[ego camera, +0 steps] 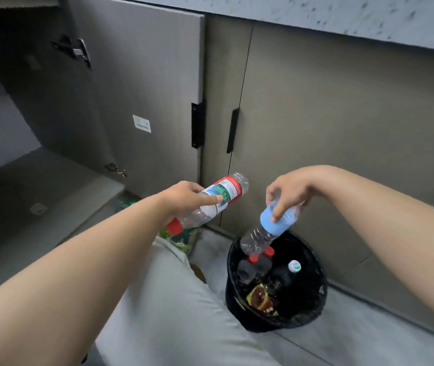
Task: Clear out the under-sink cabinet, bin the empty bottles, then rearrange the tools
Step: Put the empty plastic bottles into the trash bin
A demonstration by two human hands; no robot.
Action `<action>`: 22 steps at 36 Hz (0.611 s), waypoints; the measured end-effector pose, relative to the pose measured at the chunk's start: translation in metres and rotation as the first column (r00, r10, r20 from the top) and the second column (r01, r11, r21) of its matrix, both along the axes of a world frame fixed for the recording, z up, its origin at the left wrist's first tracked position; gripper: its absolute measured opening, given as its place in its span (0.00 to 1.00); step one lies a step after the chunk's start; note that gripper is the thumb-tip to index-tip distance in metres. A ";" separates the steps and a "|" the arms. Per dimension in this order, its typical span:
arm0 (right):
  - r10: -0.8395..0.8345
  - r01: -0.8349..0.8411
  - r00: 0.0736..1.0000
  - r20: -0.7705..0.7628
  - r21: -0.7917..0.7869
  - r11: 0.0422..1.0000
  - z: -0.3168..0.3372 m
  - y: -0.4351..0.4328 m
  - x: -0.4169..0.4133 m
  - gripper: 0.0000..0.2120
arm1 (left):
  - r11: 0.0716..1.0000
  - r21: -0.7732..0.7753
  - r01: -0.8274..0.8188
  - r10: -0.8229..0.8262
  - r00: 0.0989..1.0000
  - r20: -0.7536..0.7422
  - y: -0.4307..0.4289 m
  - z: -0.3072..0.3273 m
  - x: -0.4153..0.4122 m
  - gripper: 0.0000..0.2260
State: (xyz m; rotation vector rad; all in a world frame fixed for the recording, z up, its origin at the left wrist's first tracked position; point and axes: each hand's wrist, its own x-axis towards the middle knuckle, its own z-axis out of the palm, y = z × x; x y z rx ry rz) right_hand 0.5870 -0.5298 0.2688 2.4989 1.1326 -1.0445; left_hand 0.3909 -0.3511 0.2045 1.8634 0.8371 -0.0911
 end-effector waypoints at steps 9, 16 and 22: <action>-0.126 0.119 0.989 -0.074 -0.088 0.989 -0.086 -0.039 -0.024 0.16 | 0.901 -0.433 -0.026 0.025 1.000 -0.009 -0.031 -0.018 0.016 0.17; -0.195 0.176 0.975 -0.109 -0.165 0.970 -0.151 -0.034 -0.052 0.22 | 0.902 -0.426 -0.060 0.035 0.997 -0.068 -0.020 -0.031 0.014 0.15; -0.219 0.213 0.975 -0.037 -0.124 0.969 -0.195 -0.037 -0.064 0.23 | 0.904 -0.415 -0.103 0.094 0.995 -0.042 -0.019 -0.039 0.018 0.16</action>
